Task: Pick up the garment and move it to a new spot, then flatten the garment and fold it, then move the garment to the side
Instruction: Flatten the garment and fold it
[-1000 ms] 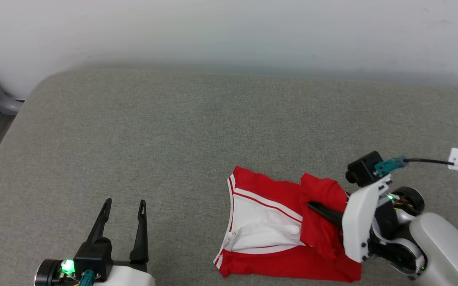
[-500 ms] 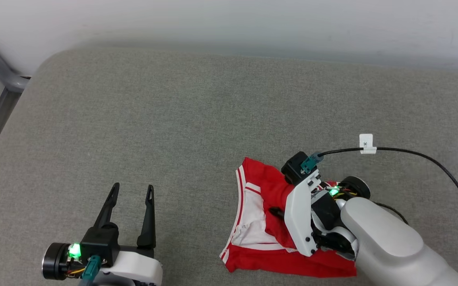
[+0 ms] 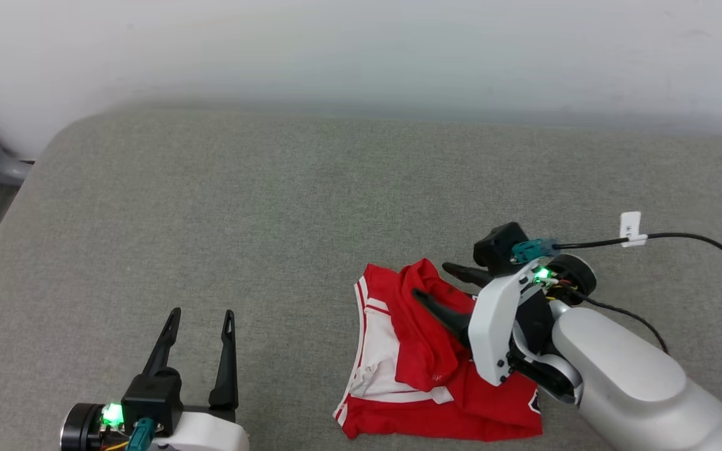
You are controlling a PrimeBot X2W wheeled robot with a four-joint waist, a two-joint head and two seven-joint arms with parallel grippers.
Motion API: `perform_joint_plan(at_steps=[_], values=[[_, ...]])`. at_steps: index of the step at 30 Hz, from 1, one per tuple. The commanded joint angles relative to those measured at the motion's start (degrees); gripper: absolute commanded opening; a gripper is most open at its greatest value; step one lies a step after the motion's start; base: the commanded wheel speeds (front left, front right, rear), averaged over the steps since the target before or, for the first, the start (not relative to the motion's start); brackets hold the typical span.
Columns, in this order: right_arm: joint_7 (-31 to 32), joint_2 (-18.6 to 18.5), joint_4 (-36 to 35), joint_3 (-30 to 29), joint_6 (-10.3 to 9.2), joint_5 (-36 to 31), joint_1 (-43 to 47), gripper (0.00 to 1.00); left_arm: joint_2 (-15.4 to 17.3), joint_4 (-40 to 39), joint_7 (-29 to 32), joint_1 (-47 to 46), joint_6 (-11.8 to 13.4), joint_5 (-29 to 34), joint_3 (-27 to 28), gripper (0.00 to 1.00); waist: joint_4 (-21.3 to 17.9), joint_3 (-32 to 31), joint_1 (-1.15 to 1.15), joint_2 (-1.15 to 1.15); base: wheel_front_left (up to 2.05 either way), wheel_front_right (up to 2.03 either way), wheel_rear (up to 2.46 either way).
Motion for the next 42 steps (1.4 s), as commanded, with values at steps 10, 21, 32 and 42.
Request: perform_joint_plan(at_steps=[10, 21, 32, 42], values=[[-14.5, -5.7, -6.1, -14.7, -0.06, -9.5, 7.0, 1.0, 0.1, -0.9, -0.1, 3.6, 0.3, 0.0, 1.0, 1.0, -4.4, -4.3, 0.0, 0.0, 0.0, 0.0, 0.0], [-23.2, 0.7, -15.1, -41.2, -0.06, -26.9, 24.0, 1.0, 0.4, -2.4, -0.1, 5.4, 0.1, 0.2, 1.4, 1.0, -6.9, -6.1, 0.0, 0.0, 0.0, 0.0, 0.0], [-23.8, 10.5, -28.5, -52.9, -0.06, -36.0, 40.0, 1.0, 0.7, -3.2, -0.1, 7.0, 0.1, -0.1, 1.5, 1.0, -7.2, -7.0, 0.0, 0.0, 0.0, 0.0, 0.0], [-22.2, 13.3, -32.7, -53.6, -0.06, -35.7, 46.9, 1.0, 0.4, -3.8, -0.1, 8.6, 0.4, -0.6, 1.7, 1.0, -6.5, -7.5, 0.0, 0.0, 0.0, 0.0, 0.0]])
